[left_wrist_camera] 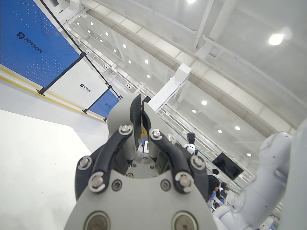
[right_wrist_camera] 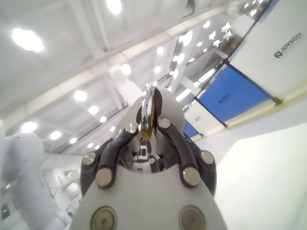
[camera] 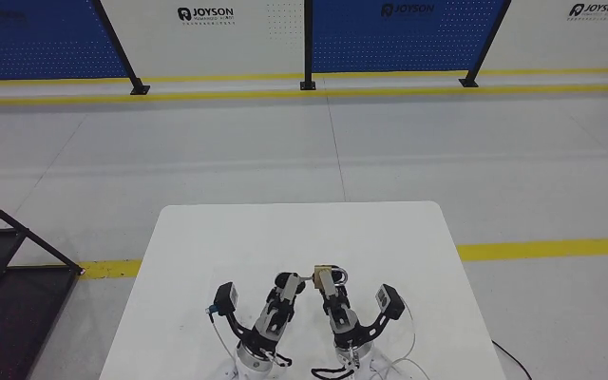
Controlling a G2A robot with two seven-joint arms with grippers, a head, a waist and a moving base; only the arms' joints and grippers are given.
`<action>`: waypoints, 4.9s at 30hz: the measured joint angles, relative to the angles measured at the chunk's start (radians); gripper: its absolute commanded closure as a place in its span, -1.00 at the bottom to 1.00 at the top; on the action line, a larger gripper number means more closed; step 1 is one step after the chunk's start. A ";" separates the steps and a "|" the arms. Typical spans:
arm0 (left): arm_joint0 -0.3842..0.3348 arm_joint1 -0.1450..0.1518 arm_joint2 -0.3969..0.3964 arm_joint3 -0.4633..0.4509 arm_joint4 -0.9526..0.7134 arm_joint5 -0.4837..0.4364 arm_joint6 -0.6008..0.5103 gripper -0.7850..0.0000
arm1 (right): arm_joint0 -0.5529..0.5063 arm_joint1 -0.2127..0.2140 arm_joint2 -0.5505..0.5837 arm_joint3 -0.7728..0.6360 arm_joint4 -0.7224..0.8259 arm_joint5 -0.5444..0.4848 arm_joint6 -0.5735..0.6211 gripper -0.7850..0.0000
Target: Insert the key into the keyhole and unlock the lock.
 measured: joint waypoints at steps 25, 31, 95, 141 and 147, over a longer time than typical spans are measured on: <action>-0.002 -0.011 -0.001 0.016 -0.008 -0.015 -0.005 1.00 | -0.006 -0.016 0.013 0.007 -0.010 0.000 0.023 1.00; -0.003 -0.014 0.002 0.019 0.003 -0.011 -0.004 1.00 | -0.008 -0.019 0.012 0.007 -0.023 0.006 0.033 1.00; 0.022 -0.002 -0.095 0.023 0.108 -0.035 -0.063 1.00 | -0.039 -0.013 0.074 -0.038 0.039 0.027 0.255 1.00; -0.009 -0.005 -0.070 0.113 0.553 0.187 0.297 0.62 | -0.070 0.004 0.107 -0.086 0.127 0.067 0.405 1.00; -0.005 0.000 -0.074 0.111 0.498 0.127 0.271 0.47 | -0.073 0.007 0.113 -0.091 0.126 0.057 0.415 1.00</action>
